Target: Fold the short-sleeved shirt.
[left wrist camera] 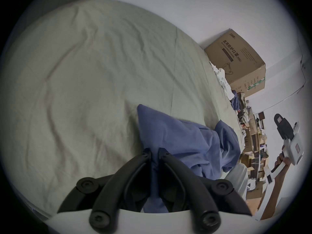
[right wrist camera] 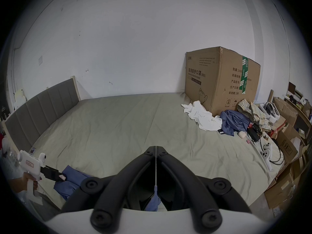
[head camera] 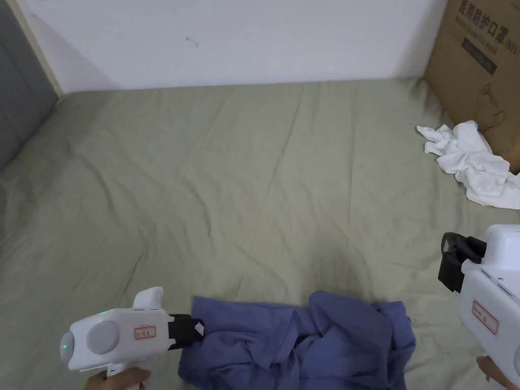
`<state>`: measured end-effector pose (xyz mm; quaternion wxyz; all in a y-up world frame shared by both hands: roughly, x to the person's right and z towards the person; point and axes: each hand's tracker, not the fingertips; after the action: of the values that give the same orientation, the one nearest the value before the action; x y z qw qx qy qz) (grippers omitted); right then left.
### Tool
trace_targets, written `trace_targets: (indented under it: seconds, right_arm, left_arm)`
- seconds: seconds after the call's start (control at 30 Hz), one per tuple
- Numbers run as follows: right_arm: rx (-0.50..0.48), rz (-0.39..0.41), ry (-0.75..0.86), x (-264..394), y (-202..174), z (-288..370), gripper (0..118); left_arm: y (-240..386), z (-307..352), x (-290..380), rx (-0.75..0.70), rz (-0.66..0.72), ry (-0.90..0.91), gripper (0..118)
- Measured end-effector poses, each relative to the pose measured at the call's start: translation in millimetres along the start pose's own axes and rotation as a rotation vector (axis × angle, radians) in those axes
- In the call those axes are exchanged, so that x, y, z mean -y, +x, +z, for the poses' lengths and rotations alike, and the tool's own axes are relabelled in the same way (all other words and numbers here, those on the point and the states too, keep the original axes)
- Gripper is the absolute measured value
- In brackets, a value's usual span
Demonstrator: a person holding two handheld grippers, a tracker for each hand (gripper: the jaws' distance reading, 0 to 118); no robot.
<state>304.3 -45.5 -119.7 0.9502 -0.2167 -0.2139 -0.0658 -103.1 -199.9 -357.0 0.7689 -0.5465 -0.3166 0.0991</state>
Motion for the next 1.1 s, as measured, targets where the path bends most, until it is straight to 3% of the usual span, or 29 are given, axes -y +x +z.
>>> trace_targets:
  seconds: [0.13, 0.53, 0.77, 1.1]
  right_arm:
    - [-0.008, -0.002, 0.010, -3.9, -2.6, -0.9, 3]
    - [-0.046, -0.005, 0.020, -5.6, -11.8, -1.2, 3]
    - [-0.059, -0.004, 0.018, -5.1, -10.7, -0.9, 3]
    - [-0.042, -0.035, 0.031, -1.5, 7.1, 7.5, 3]
  left_arm:
    - [-9.7, 23.3, -3.4, 0.001, 0.040, 0.025, 10]
    - [-35.4, 102.8, -17.4, -0.191, 0.007, 0.104, 10]
    - [61.6, 96.0, -36.0, -0.040, -0.129, 0.092, 10]
    - [188.9, -16.9, -22.6, -0.029, -0.335, -0.113, 10]
